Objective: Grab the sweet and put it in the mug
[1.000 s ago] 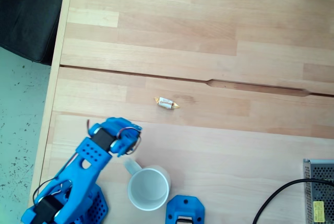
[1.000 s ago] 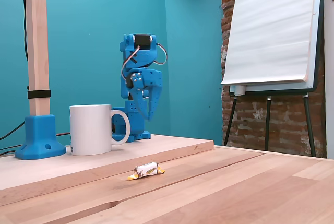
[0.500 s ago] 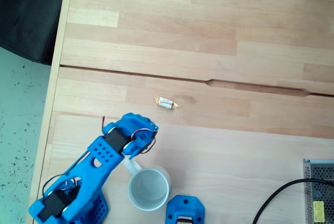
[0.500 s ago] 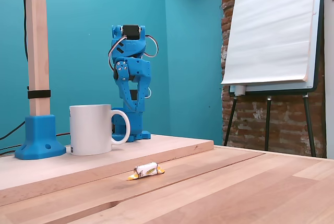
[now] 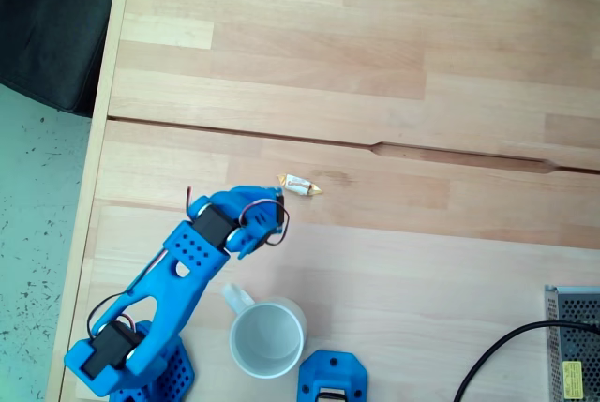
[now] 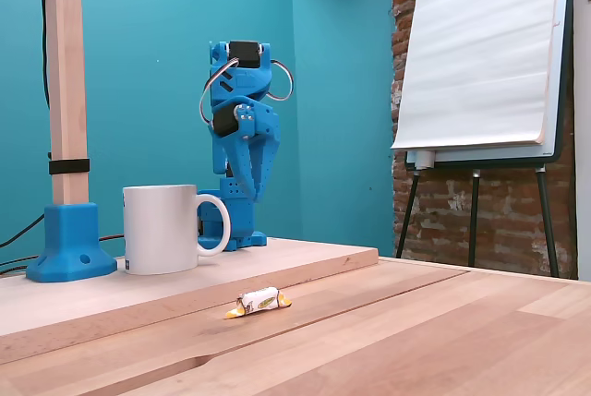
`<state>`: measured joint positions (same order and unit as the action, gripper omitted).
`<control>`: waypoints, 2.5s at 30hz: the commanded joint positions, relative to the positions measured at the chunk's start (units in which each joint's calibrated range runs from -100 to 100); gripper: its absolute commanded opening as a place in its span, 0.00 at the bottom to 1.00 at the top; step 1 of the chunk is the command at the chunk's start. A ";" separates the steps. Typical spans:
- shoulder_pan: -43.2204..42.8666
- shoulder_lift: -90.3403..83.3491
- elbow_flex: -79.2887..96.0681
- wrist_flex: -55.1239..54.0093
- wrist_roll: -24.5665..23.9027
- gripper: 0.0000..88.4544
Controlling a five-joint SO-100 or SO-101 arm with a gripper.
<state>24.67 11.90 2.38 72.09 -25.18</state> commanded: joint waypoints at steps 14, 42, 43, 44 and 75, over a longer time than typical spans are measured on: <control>-0.27 0.32 -2.82 0.65 6.01 0.00; -5.50 3.76 -1.57 -0.08 26.13 0.00; -5.93 5.83 -1.57 -0.16 26.13 0.00; -6.37 8.07 -1.57 -0.16 26.13 0.00; 0.31 22.87 -17.45 0.81 26.13 0.00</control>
<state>24.59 34.97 -10.71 72.34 1.05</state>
